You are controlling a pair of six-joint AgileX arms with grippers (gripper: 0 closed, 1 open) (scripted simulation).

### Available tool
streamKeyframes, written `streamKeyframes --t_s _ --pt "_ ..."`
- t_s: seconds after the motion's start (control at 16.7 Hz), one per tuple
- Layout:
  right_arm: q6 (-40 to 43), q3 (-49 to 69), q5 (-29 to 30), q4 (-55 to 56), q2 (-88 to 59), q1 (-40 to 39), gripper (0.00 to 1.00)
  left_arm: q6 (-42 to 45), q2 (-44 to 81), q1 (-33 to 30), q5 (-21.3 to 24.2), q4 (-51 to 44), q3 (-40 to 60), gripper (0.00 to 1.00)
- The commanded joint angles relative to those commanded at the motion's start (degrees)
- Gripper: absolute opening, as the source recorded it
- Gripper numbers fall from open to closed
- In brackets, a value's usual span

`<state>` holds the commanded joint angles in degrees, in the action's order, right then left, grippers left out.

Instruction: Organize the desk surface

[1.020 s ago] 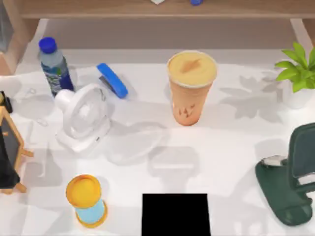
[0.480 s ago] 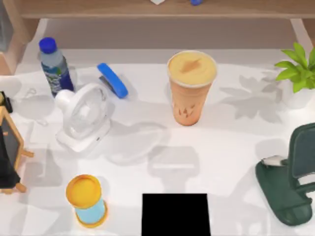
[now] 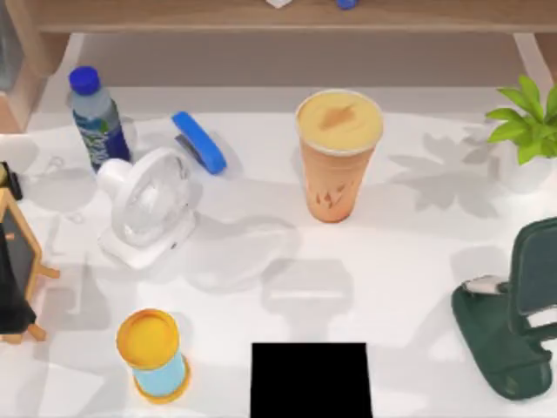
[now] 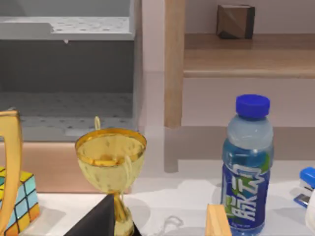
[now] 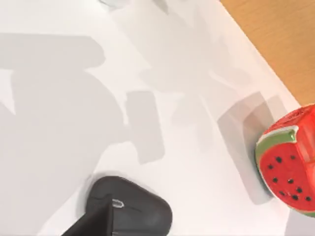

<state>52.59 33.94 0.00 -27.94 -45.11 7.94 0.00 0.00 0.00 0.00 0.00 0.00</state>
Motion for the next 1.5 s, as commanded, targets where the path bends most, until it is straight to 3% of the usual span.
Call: streamKeyframes --t_s 0.42,0.9,1.14,1.5 --pt "36.4 17.6 -0.9 -19.4 -30.9 4.7 1.0 0.0 0.0 0.0 0.0 0.0 0.0 1.0" --pt "65.1 37.6 -0.3 -33.0 -53.6 8.9 1.0 0.0 0.0 0.0 0.0 0.0 0.0 1.0" --pt "71.4 42.8 0.0 -35.4 -58.1 9.8 1.0 0.0 0.0 0.0 0.0 0.0 0.0 1.0" --pt "71.3 42.5 0.0 -35.1 -58.1 9.5 1.0 0.0 0.0 0.0 0.0 0.0 0.0 1.0"
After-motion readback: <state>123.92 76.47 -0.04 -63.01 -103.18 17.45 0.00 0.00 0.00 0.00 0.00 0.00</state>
